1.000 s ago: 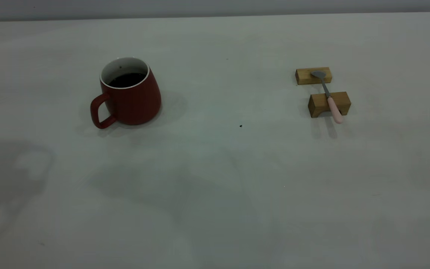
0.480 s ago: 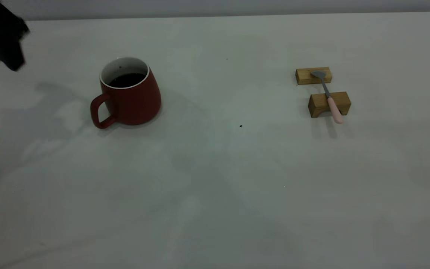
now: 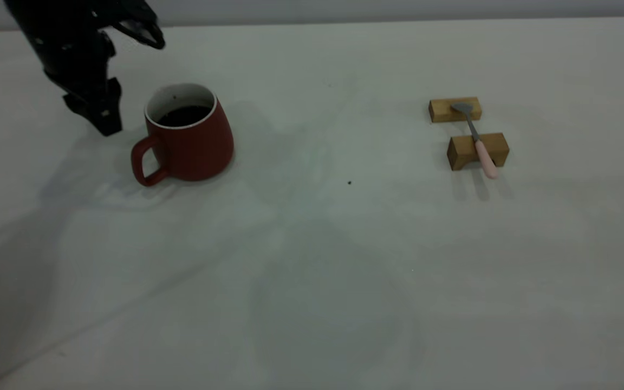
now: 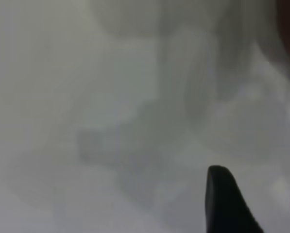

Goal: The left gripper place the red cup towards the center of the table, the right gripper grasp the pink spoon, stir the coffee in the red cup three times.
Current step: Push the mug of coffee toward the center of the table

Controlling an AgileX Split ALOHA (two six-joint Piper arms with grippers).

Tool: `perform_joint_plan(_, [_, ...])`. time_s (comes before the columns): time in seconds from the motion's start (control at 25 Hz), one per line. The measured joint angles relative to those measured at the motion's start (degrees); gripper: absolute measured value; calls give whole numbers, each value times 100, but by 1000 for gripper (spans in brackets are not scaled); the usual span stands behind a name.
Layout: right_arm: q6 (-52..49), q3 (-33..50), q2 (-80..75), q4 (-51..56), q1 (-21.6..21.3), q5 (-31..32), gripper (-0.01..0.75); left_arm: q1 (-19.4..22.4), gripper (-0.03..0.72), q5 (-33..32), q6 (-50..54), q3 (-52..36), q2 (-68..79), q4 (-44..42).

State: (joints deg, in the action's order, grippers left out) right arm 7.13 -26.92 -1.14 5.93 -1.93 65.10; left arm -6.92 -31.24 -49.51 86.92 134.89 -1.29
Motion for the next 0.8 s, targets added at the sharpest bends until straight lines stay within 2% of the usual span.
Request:
perform_joint_plan(0.36, [0,0,0,0,0,0,237,-175,407,-99,-1594,104,138,1020])
perform_joint_plan(0.56, [0,0,0,0,0,0,237,-325,407,-100,-1778,104,138,1343])
perform_joint_plan(0.8, [0,0,0,0,0,0,237,-754,407,86,-1797,104,138,1528])
